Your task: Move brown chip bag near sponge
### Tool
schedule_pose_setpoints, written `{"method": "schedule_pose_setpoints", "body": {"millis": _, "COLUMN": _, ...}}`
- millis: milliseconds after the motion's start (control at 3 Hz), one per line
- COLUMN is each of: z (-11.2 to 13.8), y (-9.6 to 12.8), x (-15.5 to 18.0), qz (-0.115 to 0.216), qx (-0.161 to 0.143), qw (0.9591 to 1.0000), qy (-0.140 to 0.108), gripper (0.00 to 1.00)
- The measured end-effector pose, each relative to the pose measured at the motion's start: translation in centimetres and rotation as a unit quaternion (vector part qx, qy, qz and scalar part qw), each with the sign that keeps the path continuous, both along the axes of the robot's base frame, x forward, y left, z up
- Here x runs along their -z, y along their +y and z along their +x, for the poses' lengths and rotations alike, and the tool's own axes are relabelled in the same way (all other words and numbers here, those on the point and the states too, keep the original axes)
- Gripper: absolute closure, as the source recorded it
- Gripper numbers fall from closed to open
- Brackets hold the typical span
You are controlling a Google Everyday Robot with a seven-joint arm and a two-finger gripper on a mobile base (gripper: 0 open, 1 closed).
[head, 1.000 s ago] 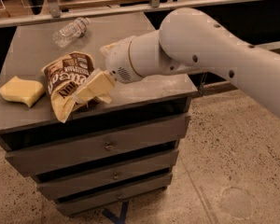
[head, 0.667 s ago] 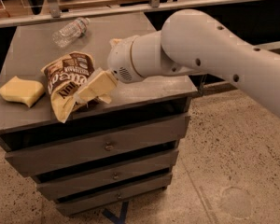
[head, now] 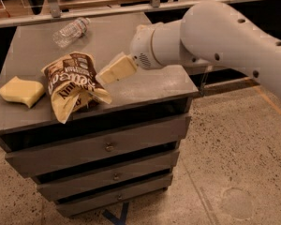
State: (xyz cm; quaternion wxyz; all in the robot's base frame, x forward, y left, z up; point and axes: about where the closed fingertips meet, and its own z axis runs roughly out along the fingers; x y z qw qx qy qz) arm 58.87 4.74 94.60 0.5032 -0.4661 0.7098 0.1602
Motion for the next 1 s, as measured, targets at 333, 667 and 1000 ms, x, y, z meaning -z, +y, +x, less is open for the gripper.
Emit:
{"method": "schedule_pose_setpoints", "body": {"millis": 333, "z": 4.6, "y": -4.1, "x": -0.3, "qz": -0.014, "qx": 0.082, "qw": 0.9959, "qy": -0.036, "gripper": 0.00}}
{"method": "schedule_pose_setpoints", "body": {"millis": 667, "z": 8.6, "y": -7.7, "x": 0.5, "qz": -0.024, "qx": 0.149, "qw": 0.9856, "qy": -0.075, "gripper": 0.00}}
{"method": "schedule_pose_setpoints", "body": {"millis": 1000, "z": 10.3, "y": -11.5, "x": -0.4, "qz": -0.018, "qx": 0.193, "qw": 0.9765, "qy": -0.094, "gripper": 0.00}}
